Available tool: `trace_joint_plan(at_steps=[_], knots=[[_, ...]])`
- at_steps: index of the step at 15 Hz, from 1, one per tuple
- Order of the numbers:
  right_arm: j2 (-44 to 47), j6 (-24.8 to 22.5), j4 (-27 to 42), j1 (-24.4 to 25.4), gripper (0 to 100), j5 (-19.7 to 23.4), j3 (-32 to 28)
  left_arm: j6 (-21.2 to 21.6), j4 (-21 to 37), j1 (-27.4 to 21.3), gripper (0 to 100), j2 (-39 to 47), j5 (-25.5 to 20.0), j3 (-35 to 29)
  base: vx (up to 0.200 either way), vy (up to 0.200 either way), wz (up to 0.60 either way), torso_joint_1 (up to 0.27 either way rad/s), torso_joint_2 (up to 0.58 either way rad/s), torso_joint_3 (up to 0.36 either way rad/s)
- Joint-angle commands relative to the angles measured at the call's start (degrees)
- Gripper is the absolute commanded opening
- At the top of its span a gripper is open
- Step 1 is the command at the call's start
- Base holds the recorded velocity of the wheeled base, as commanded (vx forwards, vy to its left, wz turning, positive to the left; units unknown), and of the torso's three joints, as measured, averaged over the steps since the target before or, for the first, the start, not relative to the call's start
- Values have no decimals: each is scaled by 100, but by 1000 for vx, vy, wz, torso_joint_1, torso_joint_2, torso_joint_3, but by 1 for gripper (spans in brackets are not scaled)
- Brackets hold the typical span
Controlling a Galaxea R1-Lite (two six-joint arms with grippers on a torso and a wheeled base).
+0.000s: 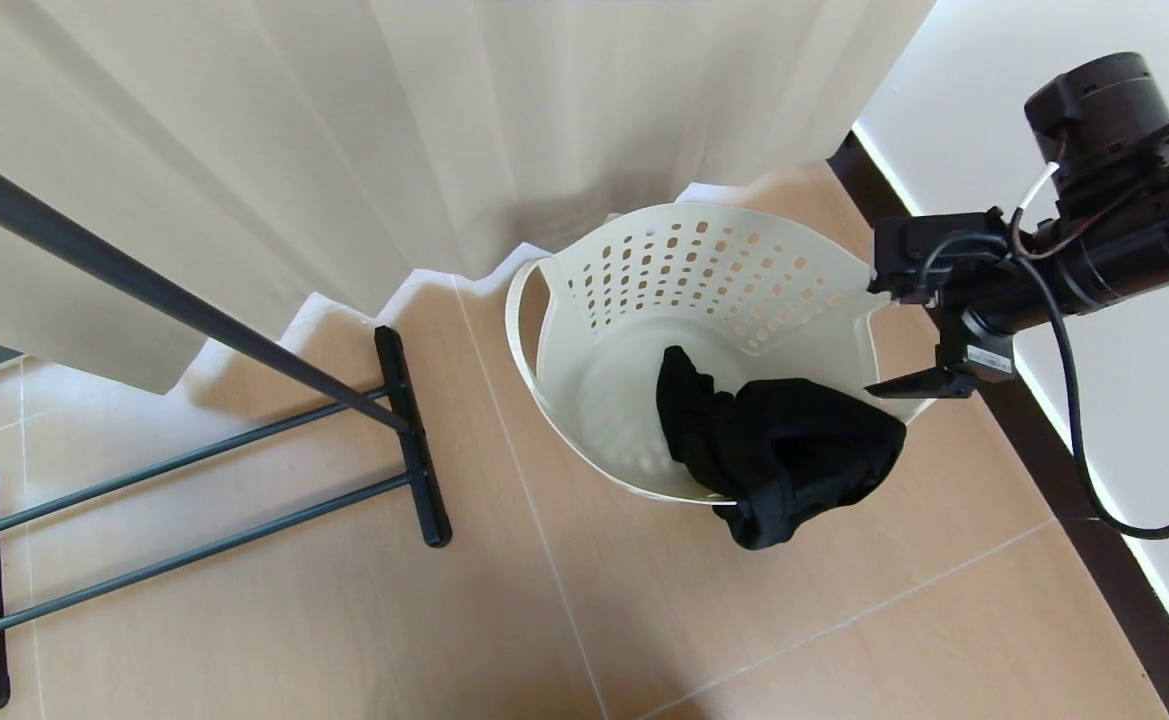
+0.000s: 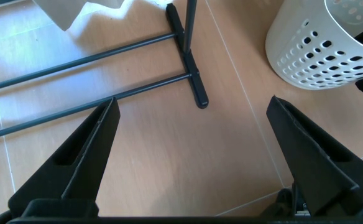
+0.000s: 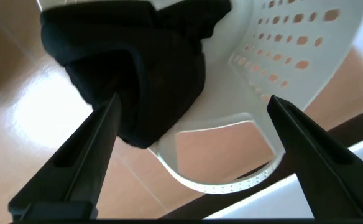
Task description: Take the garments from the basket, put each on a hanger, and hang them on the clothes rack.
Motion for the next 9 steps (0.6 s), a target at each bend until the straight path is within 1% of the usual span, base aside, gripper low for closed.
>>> trace_joint_plan(at_steps=[1,2,3,5,7,9], knots=[[484,-6,29,-36,100,-133,-84,-4,-1,-1,100,8,2,1,0,0,0,0,0,0],[510,3,-6,-27,100,-151,39,-4,-1,-1,100,8,2,1,0,0,0,0,0,0],[607,11,-33,8,100,-168,12,-4,-1,-1,100,8,2,1,0,0,0,0,0,0],[835,20,-59,70,100,-300,-243,-4,-1,-1,100,8,2,1,0,0,0,0,0,0],[1046,20,11,87,100,-309,-541,-4,-1,-1,100,8,2,1,0,0,0,0,0,0],[1178,11,2,149,100,-344,-585,-4,-1,-1,100,8,2,1,0,0,0,0,0,0]])
